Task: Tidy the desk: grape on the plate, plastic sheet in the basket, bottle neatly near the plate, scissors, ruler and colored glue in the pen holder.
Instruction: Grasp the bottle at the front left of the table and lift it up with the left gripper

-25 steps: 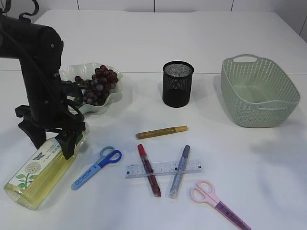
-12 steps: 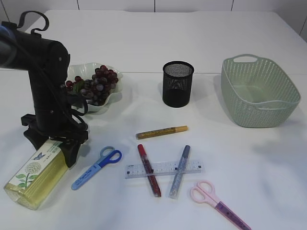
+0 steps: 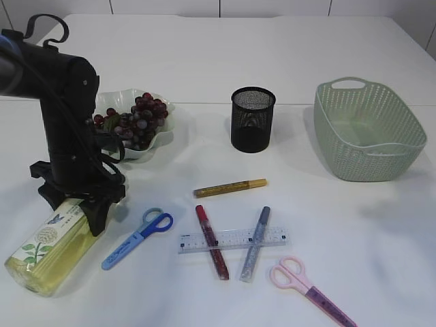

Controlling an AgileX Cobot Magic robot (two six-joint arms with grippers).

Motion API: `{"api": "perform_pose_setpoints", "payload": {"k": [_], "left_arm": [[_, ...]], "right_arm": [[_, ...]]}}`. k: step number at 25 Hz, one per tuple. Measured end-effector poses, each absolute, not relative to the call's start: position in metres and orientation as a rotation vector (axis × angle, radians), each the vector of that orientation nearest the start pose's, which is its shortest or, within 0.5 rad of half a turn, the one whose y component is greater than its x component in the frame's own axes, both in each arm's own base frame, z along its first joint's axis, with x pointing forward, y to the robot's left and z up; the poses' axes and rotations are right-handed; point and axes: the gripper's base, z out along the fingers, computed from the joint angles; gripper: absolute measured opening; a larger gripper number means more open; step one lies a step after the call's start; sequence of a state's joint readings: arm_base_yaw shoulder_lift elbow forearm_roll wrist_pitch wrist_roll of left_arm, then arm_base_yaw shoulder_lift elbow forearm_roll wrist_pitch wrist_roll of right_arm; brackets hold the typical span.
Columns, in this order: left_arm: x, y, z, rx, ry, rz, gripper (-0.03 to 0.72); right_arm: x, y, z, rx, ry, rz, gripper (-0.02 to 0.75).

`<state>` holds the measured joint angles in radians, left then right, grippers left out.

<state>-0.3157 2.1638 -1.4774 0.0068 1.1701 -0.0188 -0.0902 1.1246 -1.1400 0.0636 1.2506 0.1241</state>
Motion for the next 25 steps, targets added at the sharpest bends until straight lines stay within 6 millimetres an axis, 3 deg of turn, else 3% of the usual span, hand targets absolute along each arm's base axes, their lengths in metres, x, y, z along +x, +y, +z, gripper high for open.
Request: {"api": "perform_pose_setpoints", "payload": {"k": [7,12,20,25], "left_arm": [[0.375,-0.113,0.126,0.387,3.309,-0.045,0.438],[0.374,-0.107,0.141,0.304,3.225,-0.121,0.438],[0.331,-0.091,0.174,0.121,2.966,-0.152,0.438],[0.309,-0.079,0.213,0.027,2.688,-0.151,0.436]], "right_arm": [[0.197,-0.012,0.359,0.3,2.702,0.097,0.472],[0.197,-0.013,0.359,0.3,2.702,0.095,0.472],[0.197,-0.013,0.359,0.299,2.702,0.089,0.472],[0.197,-0.013,0.359,0.299,2.702,0.086,0.471]]}}
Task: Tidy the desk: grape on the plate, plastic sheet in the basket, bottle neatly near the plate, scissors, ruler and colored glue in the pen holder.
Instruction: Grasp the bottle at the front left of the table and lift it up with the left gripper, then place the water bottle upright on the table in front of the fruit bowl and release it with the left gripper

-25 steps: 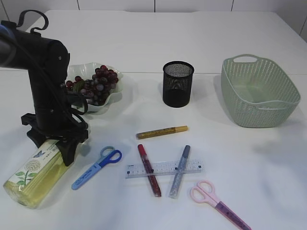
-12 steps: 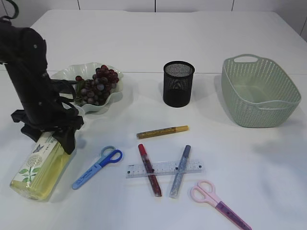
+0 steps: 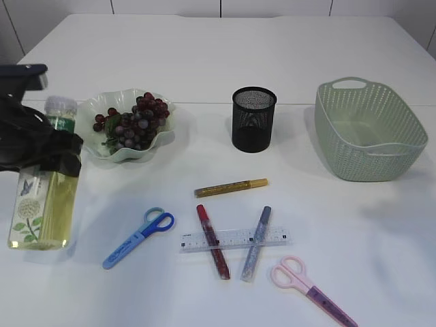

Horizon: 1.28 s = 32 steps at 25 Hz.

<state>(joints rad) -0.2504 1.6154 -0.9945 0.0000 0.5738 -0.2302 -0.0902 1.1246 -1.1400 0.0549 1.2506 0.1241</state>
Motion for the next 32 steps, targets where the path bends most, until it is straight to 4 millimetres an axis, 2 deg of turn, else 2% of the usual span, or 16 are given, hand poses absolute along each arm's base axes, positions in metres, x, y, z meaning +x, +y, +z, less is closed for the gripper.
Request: {"api": "perform_pose_setpoints", "payload": {"k": [4,7,15,19,23,27,29,32], "left_arm": [[0.295,-0.074,0.237,0.044,2.477,-0.174,0.436],[0.281,-0.07,0.238,0.006,2.349,-0.227,0.436],[0.239,-0.059,0.209,-0.045,2.053,-0.329,0.436],[0.225,-0.052,0.196,-0.027,1.948,-0.284,0.436],[0.224,-0.05,0.202,0.055,1.818,-0.209,0.436],[0.233,-0.049,0.209,0.06,1.64,-0.177,0.436],[0.238,-0.049,0.205,0.047,1.588,-0.163,0.436],[0.241,-0.049,0.191,0.05,1.616,-0.145,0.436]], "right_arm": [[0.197,-0.013,0.359,0.299,2.702,0.083,0.471],[0.197,-0.013,0.359,0.298,2.702,0.08,0.471],[0.197,-0.017,0.359,0.293,2.703,0.026,0.471],[0.197,-0.018,0.359,0.291,2.703,0.01,0.471],[0.197,-0.018,0.359,0.29,2.703,0.002,0.471],[0.197,-0.019,0.359,0.289,2.703,-0.003,0.471],[0.197,-0.019,0.359,0.289,2.703,-0.003,0.471],[0.197,-0.019,0.359,0.289,2.703,-0.006,0.471]]}}
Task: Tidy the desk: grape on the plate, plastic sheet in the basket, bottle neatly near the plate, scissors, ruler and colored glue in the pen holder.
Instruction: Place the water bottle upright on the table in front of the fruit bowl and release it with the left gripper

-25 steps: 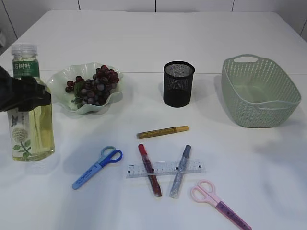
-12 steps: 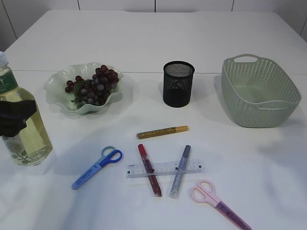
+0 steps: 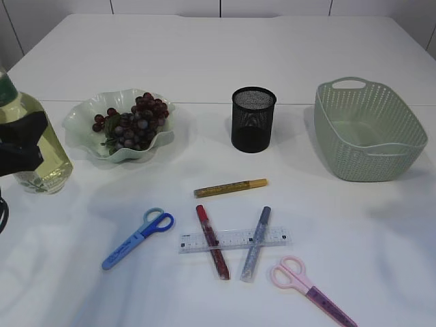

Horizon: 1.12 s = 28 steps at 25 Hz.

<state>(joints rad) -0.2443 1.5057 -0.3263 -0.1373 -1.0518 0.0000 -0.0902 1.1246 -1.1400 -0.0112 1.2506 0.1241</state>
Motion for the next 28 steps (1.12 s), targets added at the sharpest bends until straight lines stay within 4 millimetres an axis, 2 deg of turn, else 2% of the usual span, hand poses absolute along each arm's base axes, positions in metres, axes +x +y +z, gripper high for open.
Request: {"api": "perform_pose_setpoints", "payload": {"k": [8,19,24,28], "left_arm": [[0.245,-0.053,0.176,0.105,1.665,-0.152,0.436],[0.292,-0.068,0.141,0.153,1.743,-0.155,0.436],[0.302,-0.071,0.12,0.164,1.796,-0.151,0.436],[0.305,-0.072,0.117,0.167,1.783,-0.153,0.436]], "right_arm": [[0.197,-0.019,0.359,0.288,2.703,-0.006,0.471],[0.196,-0.019,0.359,0.288,2.703,-0.011,0.471],[0.196,-0.019,0.359,0.287,2.703,-0.017,0.471],[0.196,-0.019,0.359,0.287,2.703,-0.017,0.471]]}}
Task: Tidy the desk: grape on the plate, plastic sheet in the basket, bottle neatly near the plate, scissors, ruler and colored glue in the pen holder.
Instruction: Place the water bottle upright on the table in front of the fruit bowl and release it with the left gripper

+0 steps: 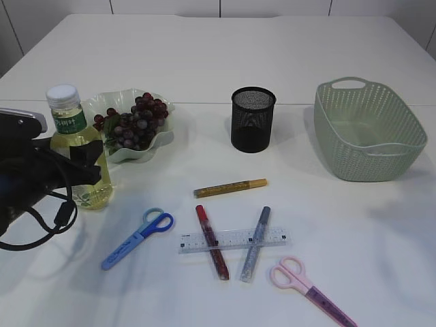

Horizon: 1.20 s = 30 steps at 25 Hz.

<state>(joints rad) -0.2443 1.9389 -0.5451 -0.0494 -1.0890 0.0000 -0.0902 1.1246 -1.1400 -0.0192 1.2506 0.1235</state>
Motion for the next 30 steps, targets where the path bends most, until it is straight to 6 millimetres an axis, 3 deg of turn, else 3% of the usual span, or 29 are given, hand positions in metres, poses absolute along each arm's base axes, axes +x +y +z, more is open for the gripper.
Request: {"api": "perform_pose_setpoints", "payload": {"k": [10,17,24,30], "left_arm": [[0.305,-0.073,0.115,0.181,1.776,-0.159,0.442],[0.305,-0.073,0.115,0.184,1.773,-0.161,0.583],[0.307,-0.072,0.119,0.163,1.739,-0.147,0.596],[0.297,-0.069,0.144,0.156,1.672,-0.153,0.594]], "right_arm": [[0.196,-0.02,0.359,0.284,2.704,-0.021,0.471],[0.196,-0.02,0.359,0.286,2.703,-0.023,0.471],[0.196,-0.02,0.359,0.286,2.703,-0.023,0.471],[0.196,-0.02,0.359,0.284,2.704,-0.025,0.471]]}}
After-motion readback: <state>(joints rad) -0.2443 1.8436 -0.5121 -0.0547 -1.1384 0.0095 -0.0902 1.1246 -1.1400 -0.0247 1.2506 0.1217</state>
